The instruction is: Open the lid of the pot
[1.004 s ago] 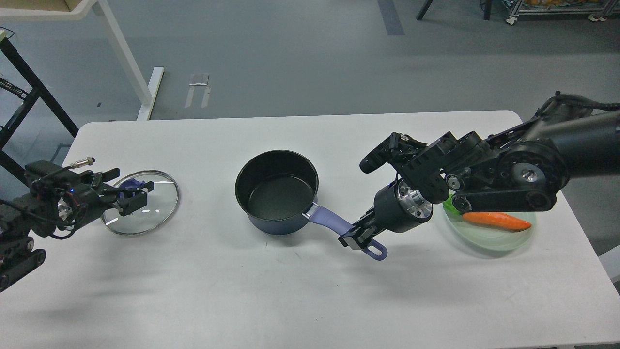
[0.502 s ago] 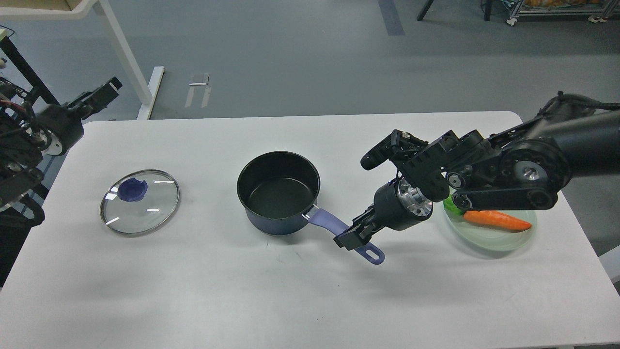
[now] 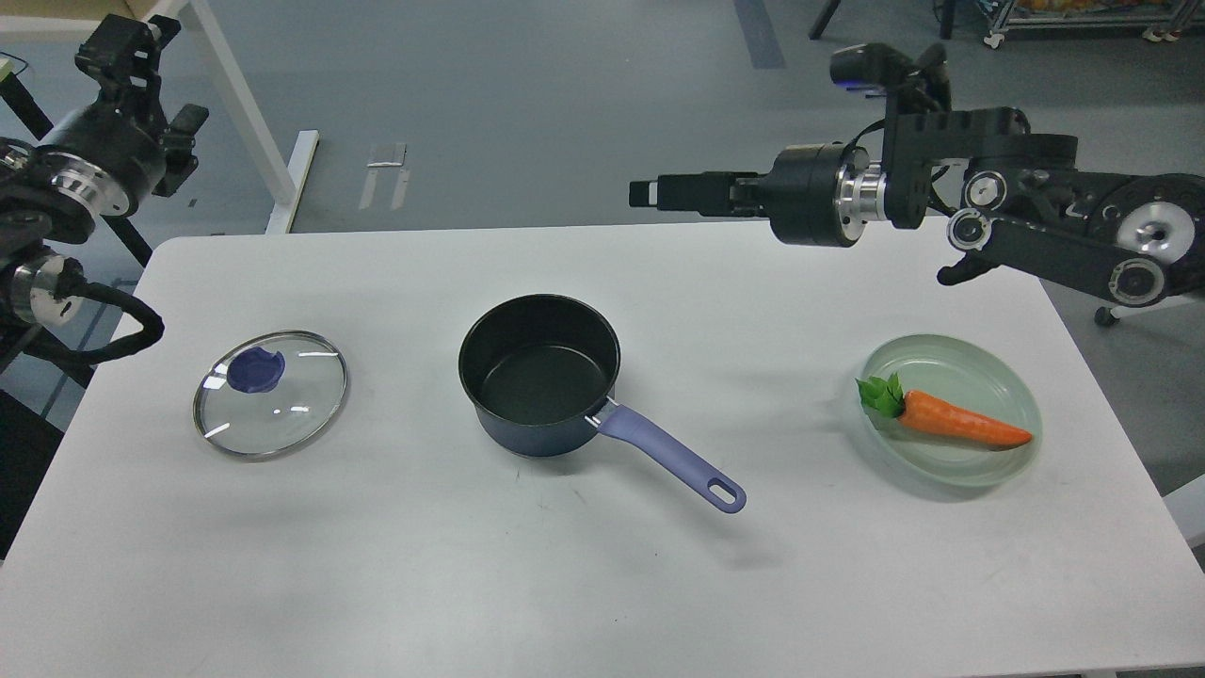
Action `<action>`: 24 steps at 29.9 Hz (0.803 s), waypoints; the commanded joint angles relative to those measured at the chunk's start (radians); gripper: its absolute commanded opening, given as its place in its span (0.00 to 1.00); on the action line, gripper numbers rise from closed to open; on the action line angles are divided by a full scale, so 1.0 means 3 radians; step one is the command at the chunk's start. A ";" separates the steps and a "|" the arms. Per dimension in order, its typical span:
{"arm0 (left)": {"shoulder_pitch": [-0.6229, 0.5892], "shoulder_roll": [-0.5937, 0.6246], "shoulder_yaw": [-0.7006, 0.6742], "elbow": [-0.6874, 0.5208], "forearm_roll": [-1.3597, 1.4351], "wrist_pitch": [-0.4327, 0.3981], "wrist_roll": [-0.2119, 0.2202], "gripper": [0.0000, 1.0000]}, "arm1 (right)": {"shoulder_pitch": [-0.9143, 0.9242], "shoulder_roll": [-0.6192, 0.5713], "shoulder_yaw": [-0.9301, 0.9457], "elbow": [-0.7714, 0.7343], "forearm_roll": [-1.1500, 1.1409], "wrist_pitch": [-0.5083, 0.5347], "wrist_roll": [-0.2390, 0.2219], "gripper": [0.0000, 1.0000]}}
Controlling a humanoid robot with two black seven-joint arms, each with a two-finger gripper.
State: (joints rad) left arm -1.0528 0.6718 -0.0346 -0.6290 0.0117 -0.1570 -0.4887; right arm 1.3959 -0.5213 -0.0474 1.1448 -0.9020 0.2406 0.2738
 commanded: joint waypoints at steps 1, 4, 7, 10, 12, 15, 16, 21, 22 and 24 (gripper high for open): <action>0.0037 -0.0163 -0.0171 0.0005 -0.0263 -0.0060 0.0000 0.99 | -0.0561 0.0009 0.0949 -0.0369 0.0107 -0.0014 -0.0008 1.00; 0.0068 -0.0347 -0.0253 0.0041 -0.0417 -0.0060 0.0000 0.99 | -0.1026 0.0050 0.1471 -0.0548 0.0316 -0.0014 0.0003 1.00; 0.0089 -0.0500 -0.0309 0.0061 -0.0631 -0.0070 0.0000 0.99 | -0.1354 0.0162 0.1814 -0.0599 0.0633 -0.0025 0.0013 1.00; 0.0114 -0.0638 -0.0350 0.0107 -0.0912 -0.0065 0.0000 0.99 | -0.1549 0.0249 0.2065 -0.0742 0.1088 -0.0025 0.0028 1.00; 0.0129 -0.0741 -0.0416 0.0113 -0.1087 -0.0065 0.0000 0.99 | -0.1656 0.0301 0.2198 -0.0840 0.1486 -0.0030 0.0033 1.00; 0.0206 -0.0823 -0.0483 0.0123 -0.1133 -0.0065 0.0000 0.99 | -0.1733 0.0316 0.2392 -0.0972 0.2160 -0.0040 0.0033 1.00; 0.0247 -0.0833 -0.0518 0.0118 -0.1133 -0.0065 0.0000 0.99 | -0.1748 0.0316 0.2438 -0.1019 0.2391 -0.0045 0.0033 1.00; 0.0385 -0.0843 -0.0845 0.0113 -0.1138 -0.0070 0.0000 0.99 | -0.1764 0.0464 0.2505 -0.1371 0.3389 -0.0040 0.0028 1.00; 0.0421 -0.0858 -0.0902 0.0113 -0.1133 -0.0075 0.0000 0.99 | -0.1769 0.0510 0.2510 -0.1443 0.3496 -0.0040 0.0028 1.00; 0.0462 -0.0879 -0.0958 0.0113 -0.1133 -0.0095 0.0000 0.99 | -0.1769 0.0617 0.2581 -0.1555 0.3660 -0.0040 0.0023 1.00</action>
State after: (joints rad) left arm -0.9333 0.4172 -0.2902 -0.5949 -0.3295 -0.1777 -0.4887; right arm 0.8662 -0.3754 0.7060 0.7276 0.1135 0.2276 0.2825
